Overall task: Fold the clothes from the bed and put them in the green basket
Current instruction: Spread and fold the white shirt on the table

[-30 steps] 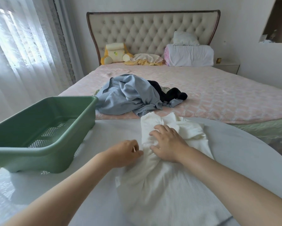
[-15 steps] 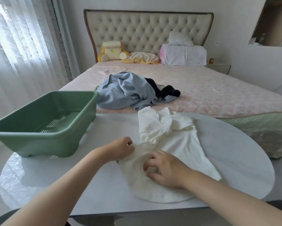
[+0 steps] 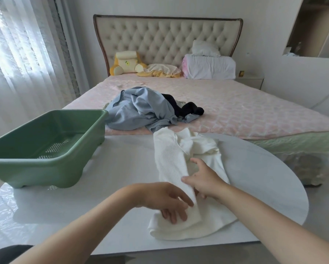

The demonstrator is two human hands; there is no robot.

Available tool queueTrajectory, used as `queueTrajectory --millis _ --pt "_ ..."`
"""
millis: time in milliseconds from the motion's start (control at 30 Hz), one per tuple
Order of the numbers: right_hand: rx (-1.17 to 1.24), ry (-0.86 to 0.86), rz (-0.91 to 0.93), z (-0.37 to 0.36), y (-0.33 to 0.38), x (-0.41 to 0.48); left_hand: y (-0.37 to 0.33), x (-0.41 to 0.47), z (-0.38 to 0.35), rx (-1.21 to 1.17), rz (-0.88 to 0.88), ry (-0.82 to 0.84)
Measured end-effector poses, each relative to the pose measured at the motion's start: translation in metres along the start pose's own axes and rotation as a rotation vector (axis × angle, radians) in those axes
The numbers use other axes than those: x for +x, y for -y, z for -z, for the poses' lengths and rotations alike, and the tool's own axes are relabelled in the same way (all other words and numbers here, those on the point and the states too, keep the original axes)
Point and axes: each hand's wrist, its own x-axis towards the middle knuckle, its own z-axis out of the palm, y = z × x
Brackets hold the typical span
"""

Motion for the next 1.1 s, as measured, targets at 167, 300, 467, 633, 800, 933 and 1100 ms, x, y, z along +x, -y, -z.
queueTrajectory --millis 167,300,467,633,800,933,1100 --pt "-0.333 0.036 0.047 -0.006 -0.007 -0.002 0.008 -0.003 0.018 0.101 -0.098 -0.536" --pt "-0.781 -0.07 0.197 -0.008 -0.005 -0.009 0.021 -0.002 0.009 0.497 0.082 -0.555" --pt "-0.967 0.04 0.558 -0.006 -0.009 -0.009 0.028 -0.008 0.002 0.281 0.304 -0.471" --pt "-0.935 0.262 0.365 -0.014 -0.012 -0.006 0.031 -0.025 0.005 -0.25 0.22 -0.422" --pt "-0.916 0.213 0.441 -0.013 -0.003 -0.001 0.042 -0.041 0.009 -0.25 0.281 -0.167" --pt "-0.869 0.023 0.486 -0.029 -0.005 0.012 0.031 -0.045 0.021 0.044 0.408 0.05" --pt "-0.861 0.276 0.237 -0.037 -0.008 0.027 0.026 -0.028 0.036 0.394 0.254 -0.432"
